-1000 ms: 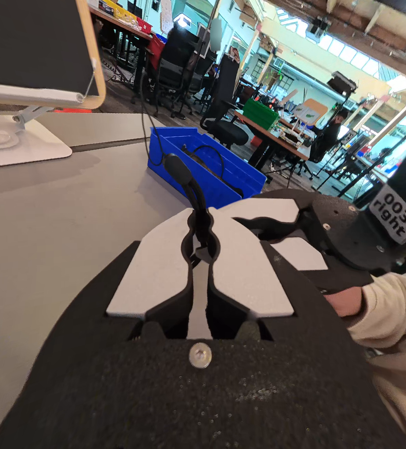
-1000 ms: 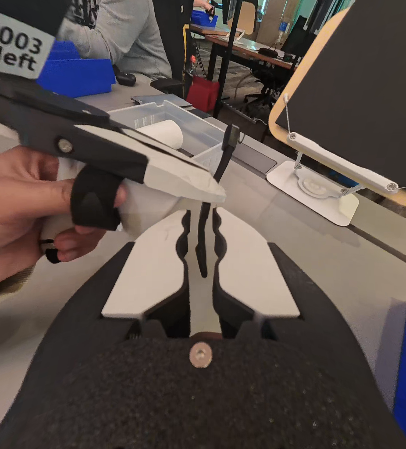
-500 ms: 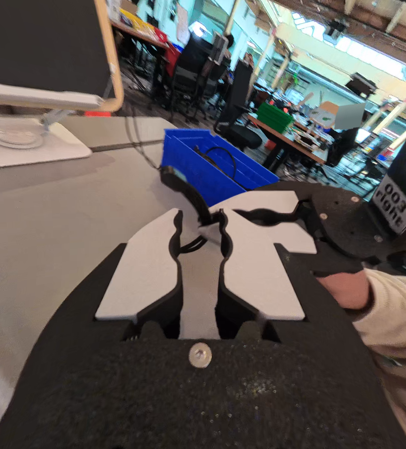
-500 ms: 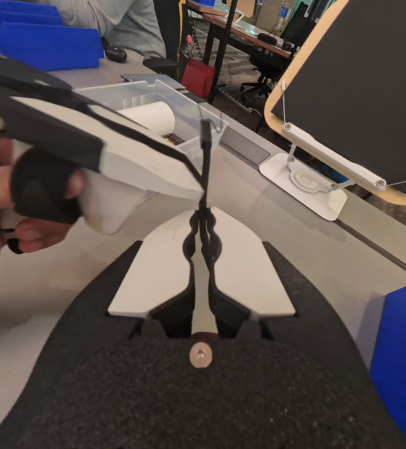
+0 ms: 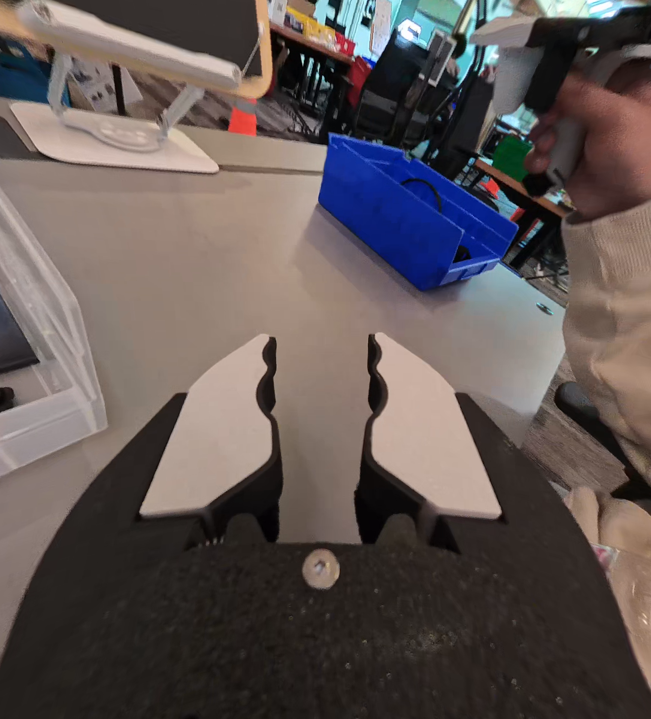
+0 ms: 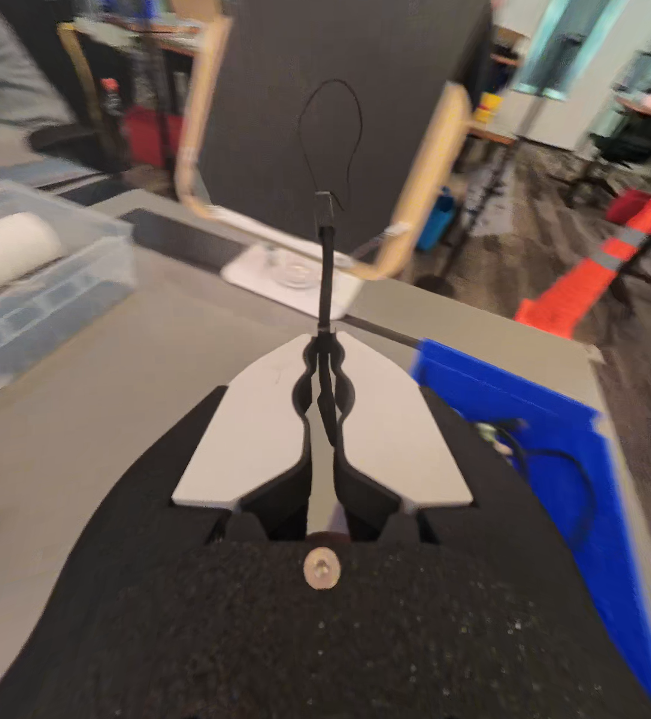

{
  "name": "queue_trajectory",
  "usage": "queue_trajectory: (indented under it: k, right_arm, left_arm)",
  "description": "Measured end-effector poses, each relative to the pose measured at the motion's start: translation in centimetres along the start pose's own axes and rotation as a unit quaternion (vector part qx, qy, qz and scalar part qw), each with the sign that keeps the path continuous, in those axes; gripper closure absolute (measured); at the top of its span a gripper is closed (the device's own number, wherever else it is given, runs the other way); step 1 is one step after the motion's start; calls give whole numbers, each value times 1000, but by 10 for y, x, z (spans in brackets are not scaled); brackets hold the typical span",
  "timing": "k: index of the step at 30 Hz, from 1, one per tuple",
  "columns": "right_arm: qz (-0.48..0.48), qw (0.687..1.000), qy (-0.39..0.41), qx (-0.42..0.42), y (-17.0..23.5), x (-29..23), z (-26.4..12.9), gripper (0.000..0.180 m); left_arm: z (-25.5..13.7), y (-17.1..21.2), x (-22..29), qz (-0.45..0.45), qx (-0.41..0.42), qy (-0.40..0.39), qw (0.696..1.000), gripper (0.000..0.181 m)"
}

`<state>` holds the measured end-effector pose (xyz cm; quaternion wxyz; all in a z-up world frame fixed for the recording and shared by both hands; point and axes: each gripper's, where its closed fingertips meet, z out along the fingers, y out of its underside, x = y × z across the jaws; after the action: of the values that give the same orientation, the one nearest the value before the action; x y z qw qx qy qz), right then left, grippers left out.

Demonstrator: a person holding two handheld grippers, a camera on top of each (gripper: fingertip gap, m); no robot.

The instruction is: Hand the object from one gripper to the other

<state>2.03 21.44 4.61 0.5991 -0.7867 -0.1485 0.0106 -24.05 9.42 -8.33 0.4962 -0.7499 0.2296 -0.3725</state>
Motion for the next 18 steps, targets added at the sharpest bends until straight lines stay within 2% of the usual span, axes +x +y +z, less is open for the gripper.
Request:
queue_trajectory:
  k: [2, 5, 10, 16, 18]
  right_arm:
    - [35, 997, 49, -43, 24, 65, -4, 174]
    - [45, 979, 92, -176, 98, 125, 0, 173]
    - [12, 927, 90, -364, 210, 143, 16, 170]
    - [-10, 904, 78, -420, 251, 139, 22, 173]
    - [2, 906, 85, -416, 250, 142, 21, 158]
  left_arm:
    - [2, 7, 1, -17, -20, 14, 1000, 139]
    - [7, 16, 6, -40, -42, 37, 998, 142]
    - [20, 26, 17, -25, -79, 54, 995, 142]
    - [27, 43, 26, 9, -127, 58, 990, 142]
    - [26, 46, 27, 8, -130, 60, 990, 141]
